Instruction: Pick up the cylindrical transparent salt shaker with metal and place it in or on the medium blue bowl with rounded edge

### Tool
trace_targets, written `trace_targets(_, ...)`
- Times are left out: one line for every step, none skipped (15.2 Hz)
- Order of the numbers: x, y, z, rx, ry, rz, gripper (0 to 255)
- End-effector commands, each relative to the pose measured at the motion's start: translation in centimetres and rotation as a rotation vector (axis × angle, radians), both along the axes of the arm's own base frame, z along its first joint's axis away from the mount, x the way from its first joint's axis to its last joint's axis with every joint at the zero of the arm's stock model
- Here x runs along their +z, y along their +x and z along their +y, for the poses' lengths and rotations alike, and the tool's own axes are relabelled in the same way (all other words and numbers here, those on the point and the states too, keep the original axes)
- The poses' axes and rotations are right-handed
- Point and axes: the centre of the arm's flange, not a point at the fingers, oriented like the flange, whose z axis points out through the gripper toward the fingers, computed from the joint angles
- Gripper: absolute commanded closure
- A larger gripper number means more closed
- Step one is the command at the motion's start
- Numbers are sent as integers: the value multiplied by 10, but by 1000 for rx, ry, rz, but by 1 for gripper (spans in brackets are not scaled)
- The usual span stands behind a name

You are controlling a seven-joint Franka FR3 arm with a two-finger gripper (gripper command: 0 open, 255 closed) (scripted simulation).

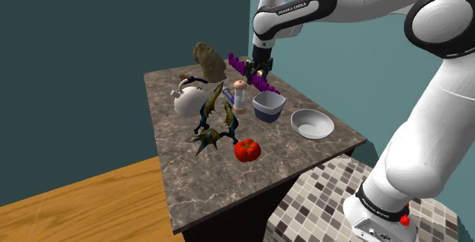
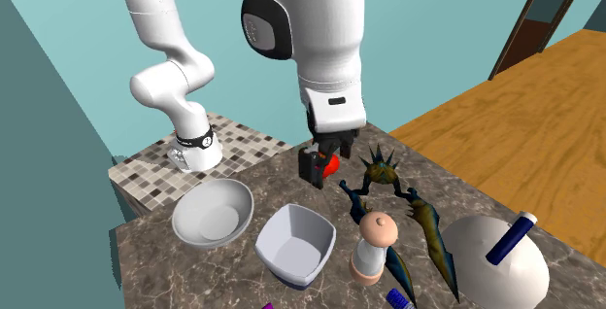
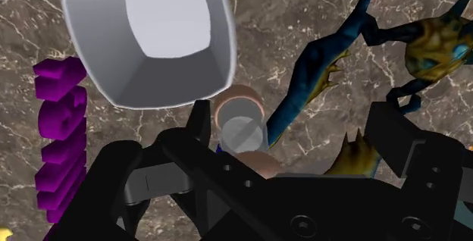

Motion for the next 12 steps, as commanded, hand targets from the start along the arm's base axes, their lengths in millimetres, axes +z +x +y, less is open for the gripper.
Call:
trace_targets(-8,26,-7,-7,7,-10,0)
trace_targets(-11,38,-10,-10,11,-14,0)
trace_targets(-15,50,-14,-14,14,-19,0)
trace_targets(-18,62,-17,-18,18,-23,0)
trace_targets(-21,73,-21,-21,22,-27,0)
trace_targets(-24,85,-25,-25,25,-32,0)
trace_targets(-27,97,-28,-29,29,-36,0)
trace_targets(-30,108,-32,-32,32,-40,0)
trace_targets(-33,119,-35,-35,36,-44,0)
trace_targets(-38,119,-35,-35,36,-44,0)
trace_targets(-43,120,-34,-35,36,-44,0)
trace_targets(-48,121,-34,-35,36,-44,0)
